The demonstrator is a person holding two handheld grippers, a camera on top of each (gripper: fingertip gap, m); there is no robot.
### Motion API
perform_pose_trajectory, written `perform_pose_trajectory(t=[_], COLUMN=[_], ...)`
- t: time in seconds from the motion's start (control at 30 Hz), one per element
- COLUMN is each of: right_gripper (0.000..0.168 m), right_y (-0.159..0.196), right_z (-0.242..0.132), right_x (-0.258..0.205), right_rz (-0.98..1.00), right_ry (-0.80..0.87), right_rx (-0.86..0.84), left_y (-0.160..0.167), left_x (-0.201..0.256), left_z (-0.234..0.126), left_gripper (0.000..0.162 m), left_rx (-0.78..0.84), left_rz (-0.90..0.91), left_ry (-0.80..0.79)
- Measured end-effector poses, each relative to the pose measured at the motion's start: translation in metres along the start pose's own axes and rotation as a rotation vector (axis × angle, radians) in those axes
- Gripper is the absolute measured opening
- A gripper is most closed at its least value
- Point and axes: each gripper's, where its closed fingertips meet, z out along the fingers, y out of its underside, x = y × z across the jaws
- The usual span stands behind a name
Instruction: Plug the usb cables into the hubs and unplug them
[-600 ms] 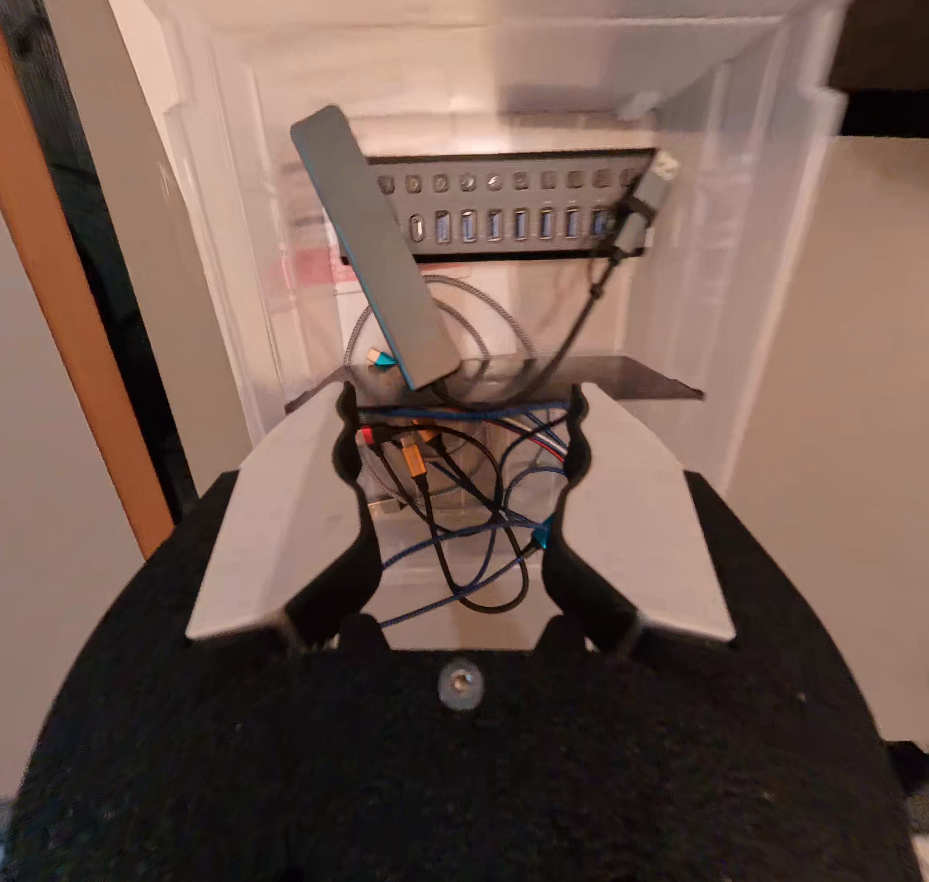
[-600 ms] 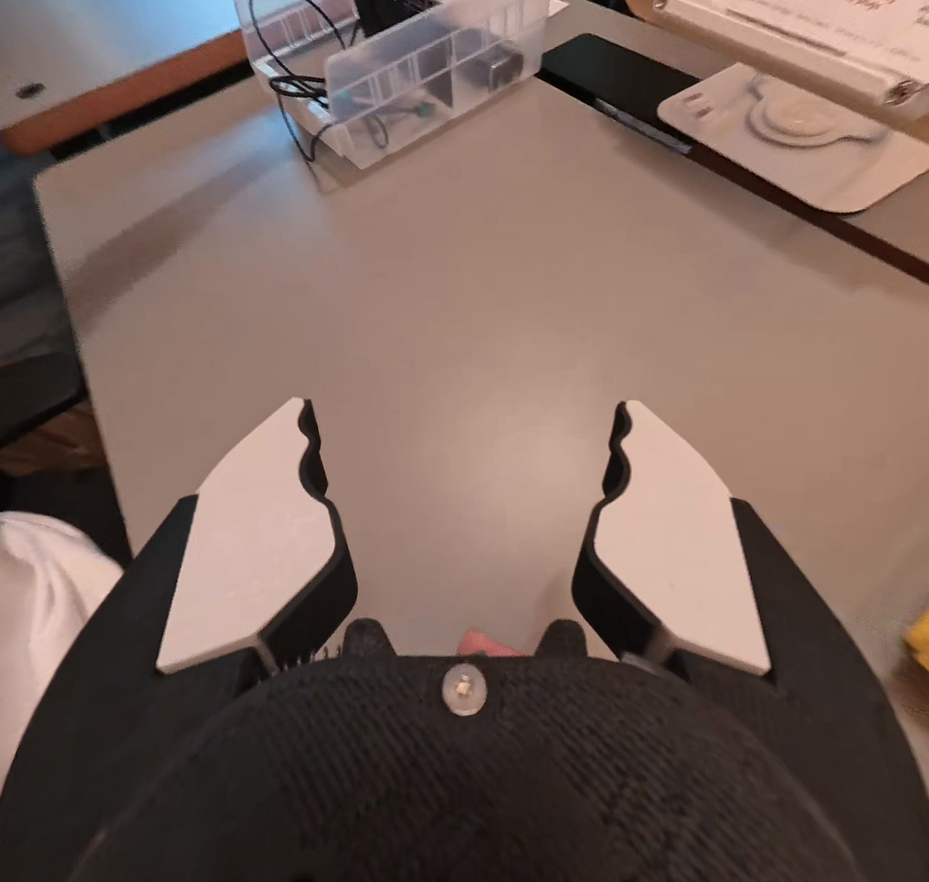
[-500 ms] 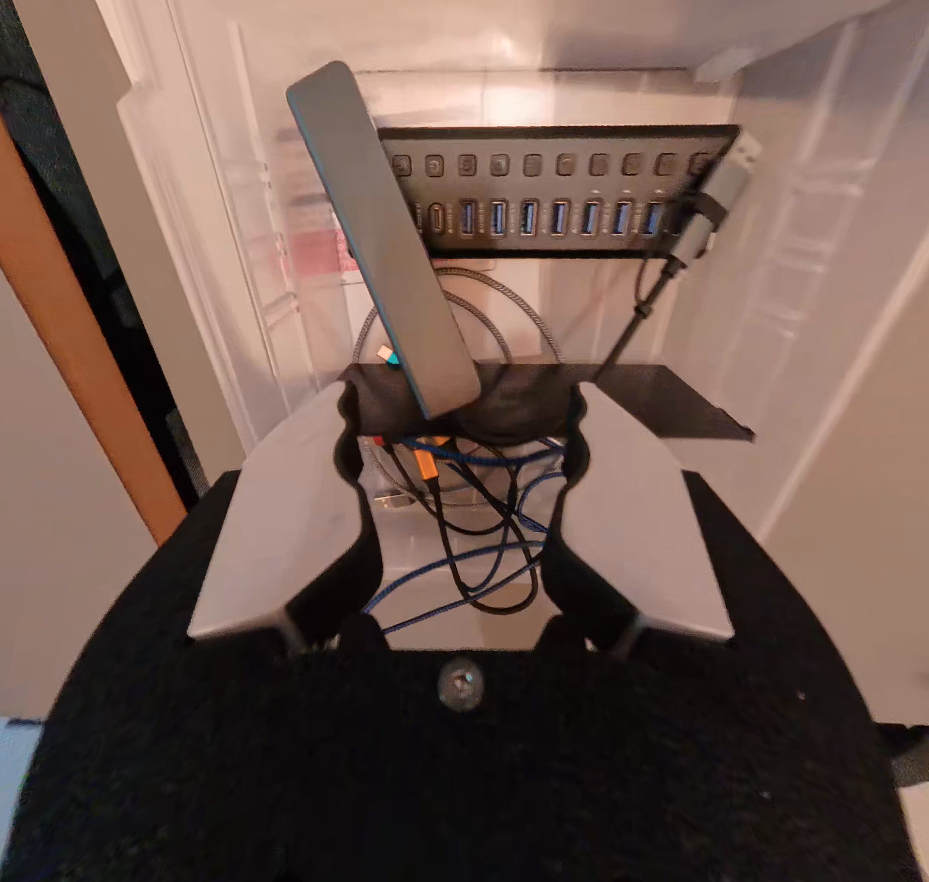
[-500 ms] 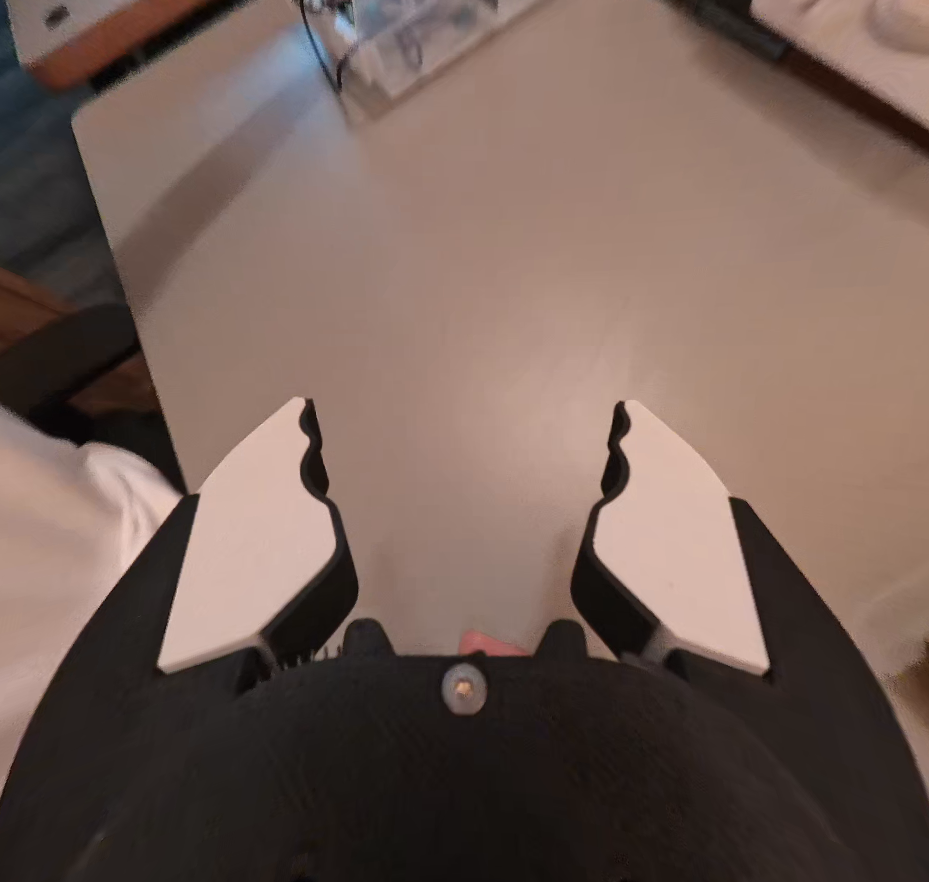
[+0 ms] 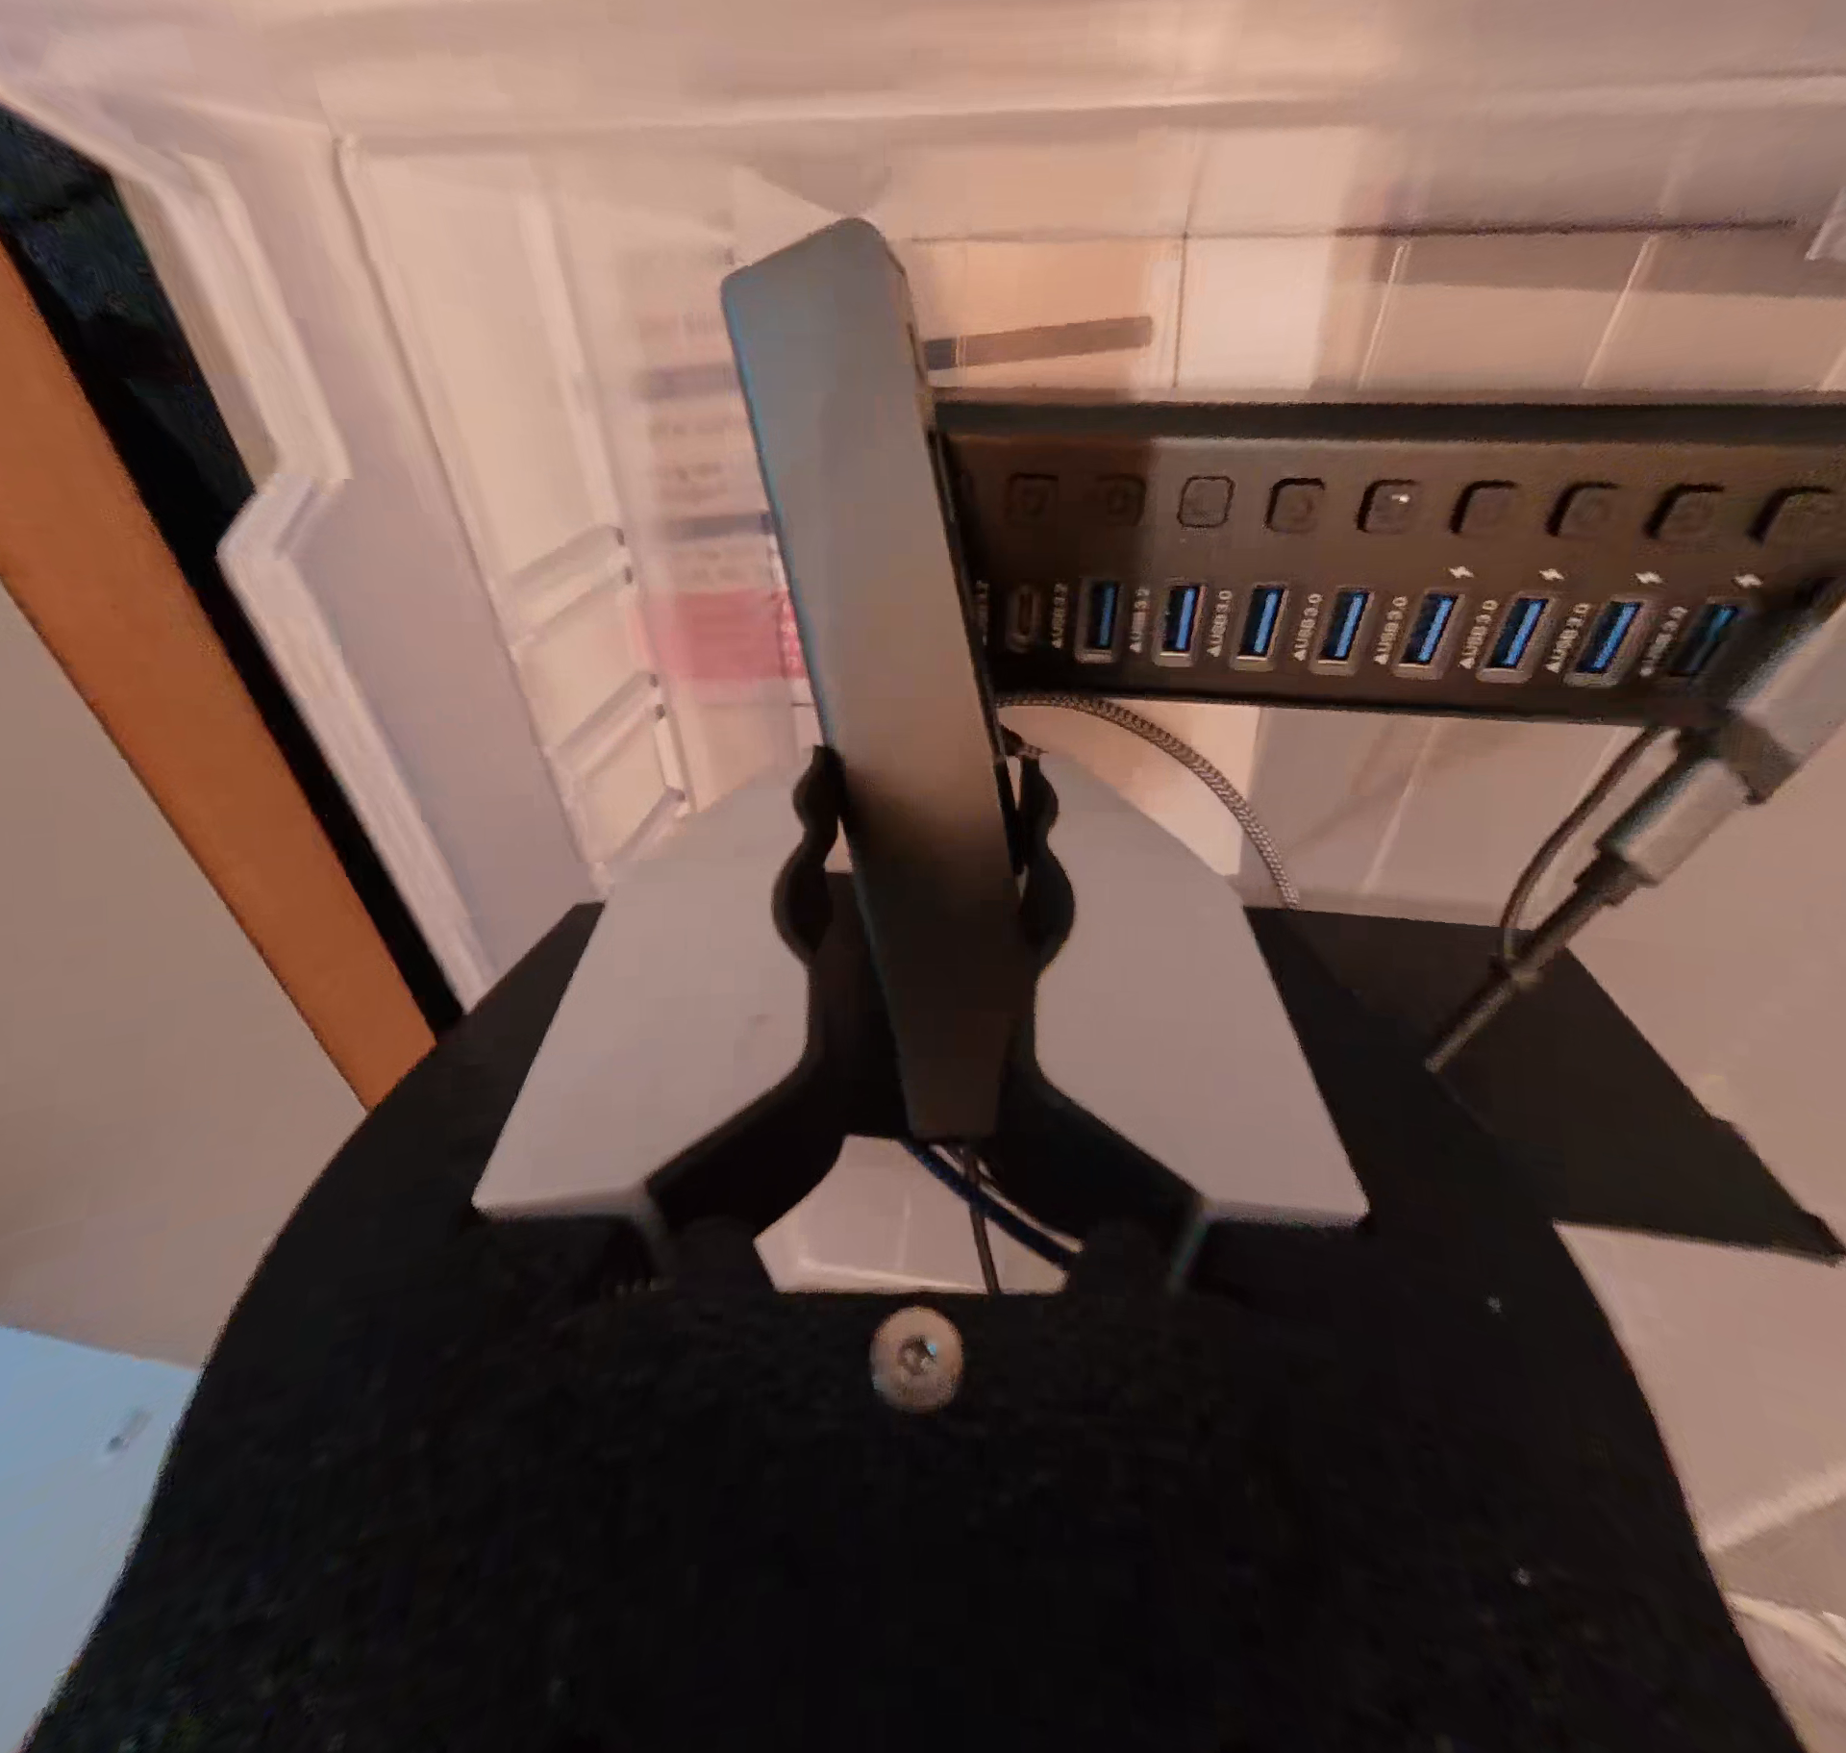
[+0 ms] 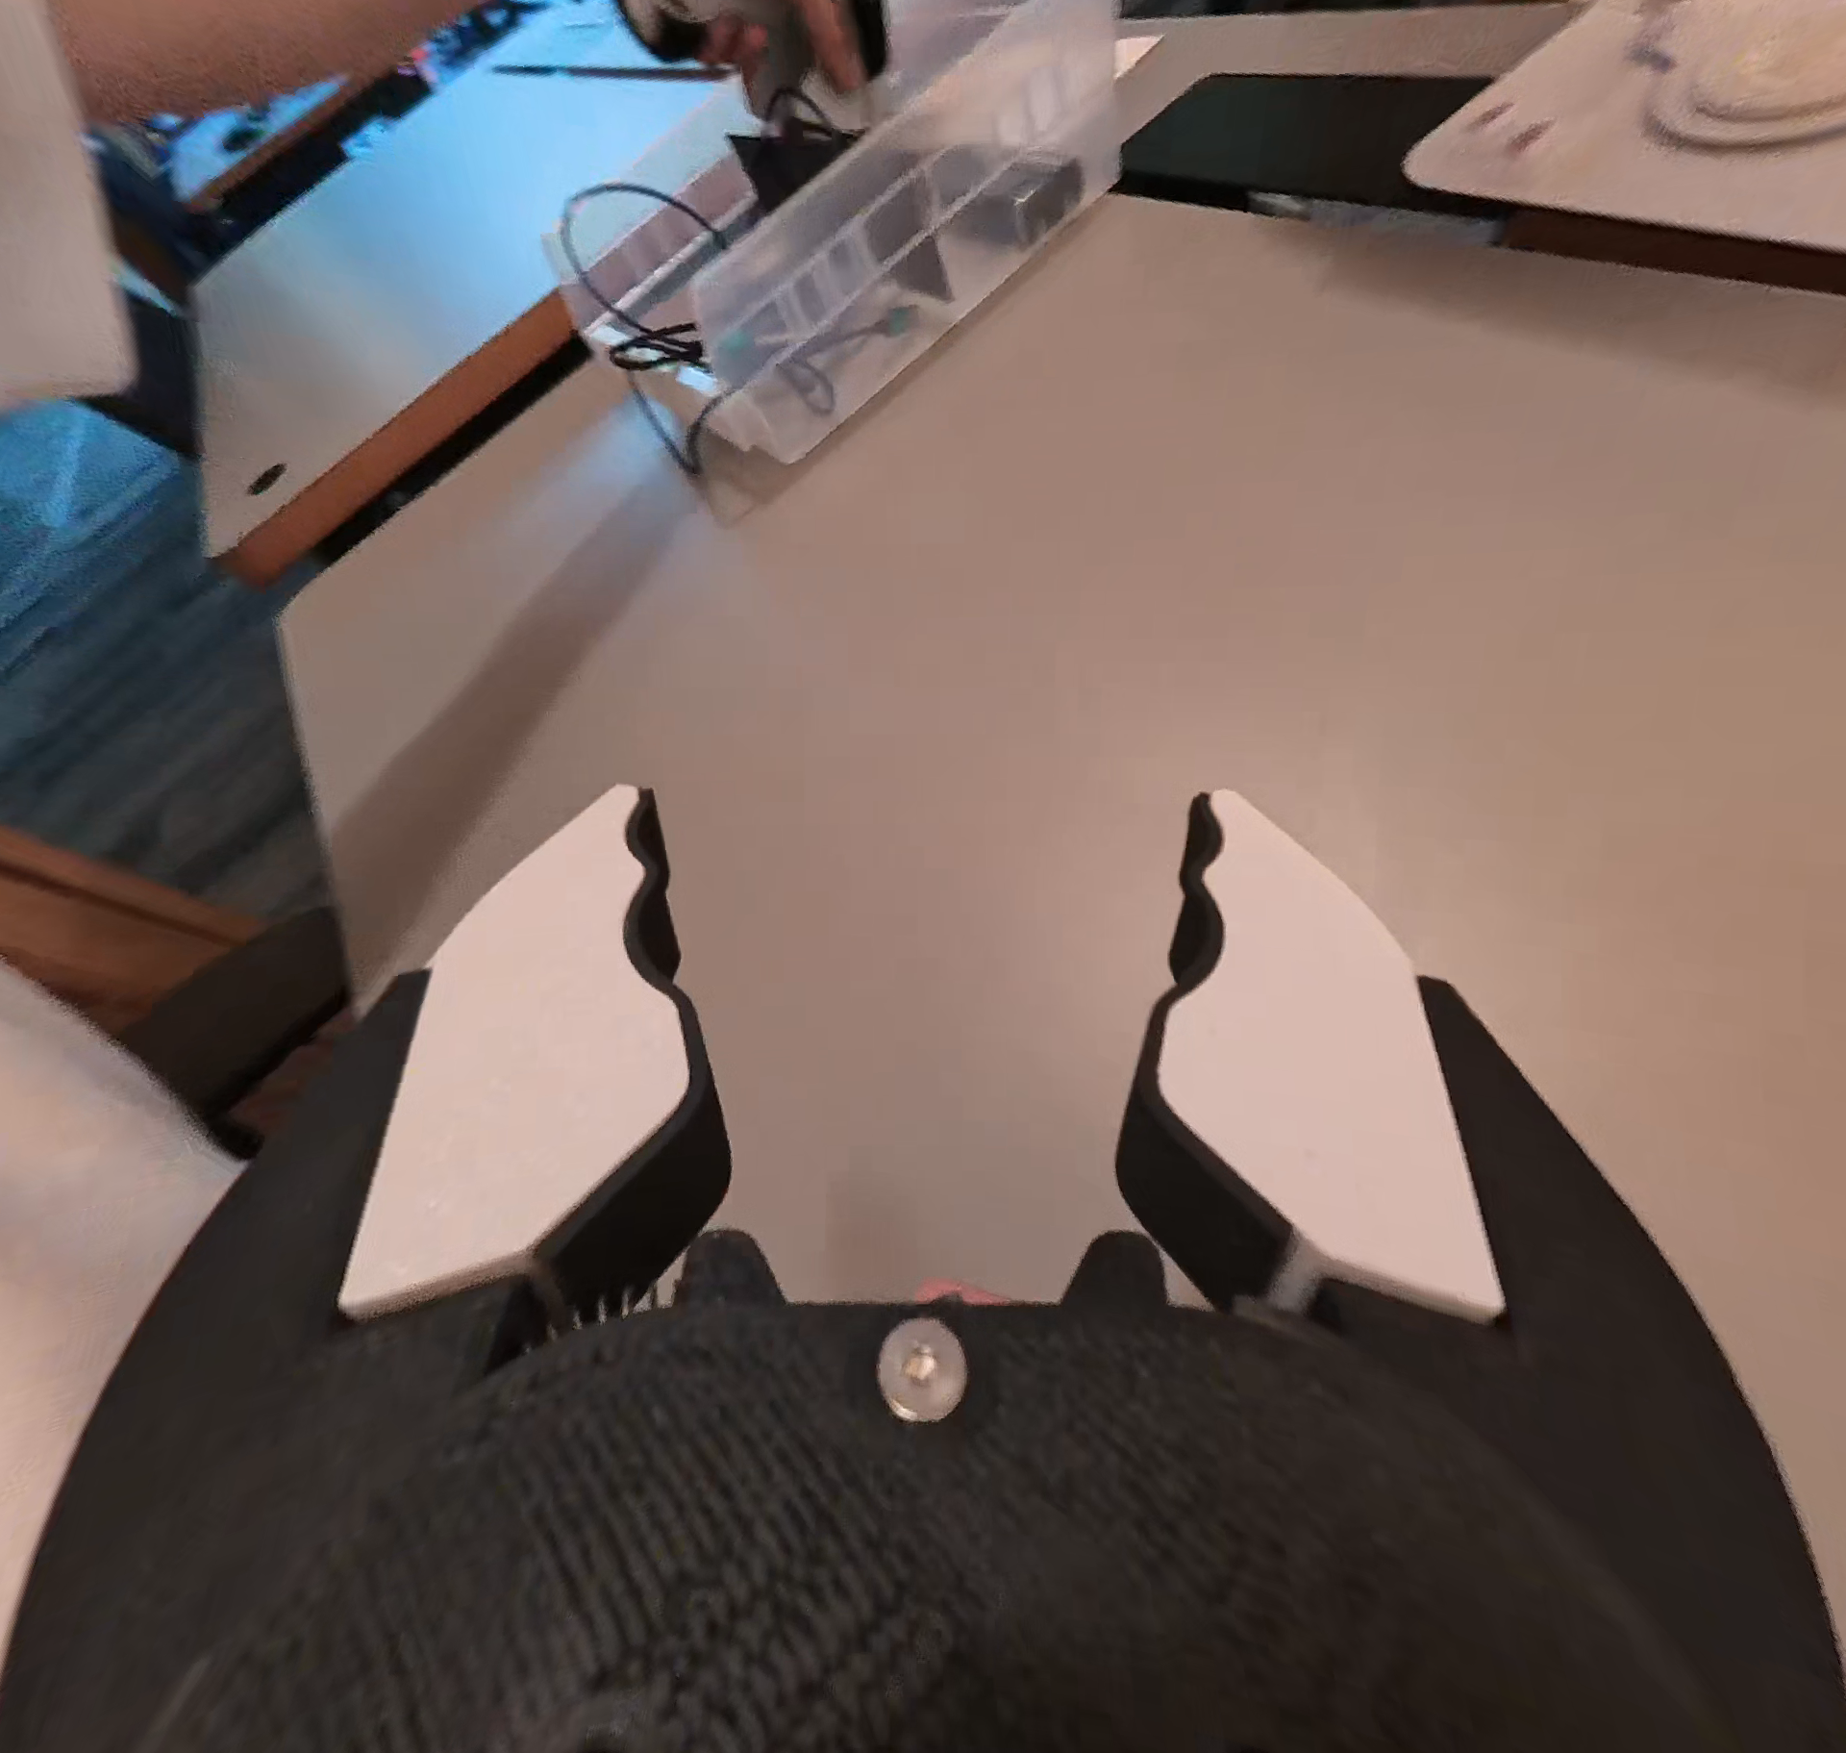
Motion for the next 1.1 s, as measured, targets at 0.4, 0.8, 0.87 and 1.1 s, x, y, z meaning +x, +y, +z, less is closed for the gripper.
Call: perform_pose_trajectory(t=[0.4,0.8,0.87,1.1], right_gripper=[0.097,0.085,0.081,0.071], right_y=[-0.006,-0.102,-0.096,-0.059], right_z=[0.040,-0.016,-0.019,-0.032], right_x=[-0.014,-0.045,-0.049,-0.055], right_rz=[-0.041,-0.193,-0.245,-0.327], right_ry=[-0.022,-0.256,-0.302,-0.372], right_rx=[0.102,0.555,0.527,0.425], left_y=[0.024,0.260,0.283,0.325], left_x=[0.035,0.294,0.323,0.372], left_z=[-0.192,-0.211,-0.191,-0.173], left_gripper=[0.032,0.033,0.033,0.033], left_rx=[0.808,0.903,0.824,0.684], left_rz=[0.071,0.977,1.089,1.374], left_ry=[0.543,0.929,0.946,0.936])
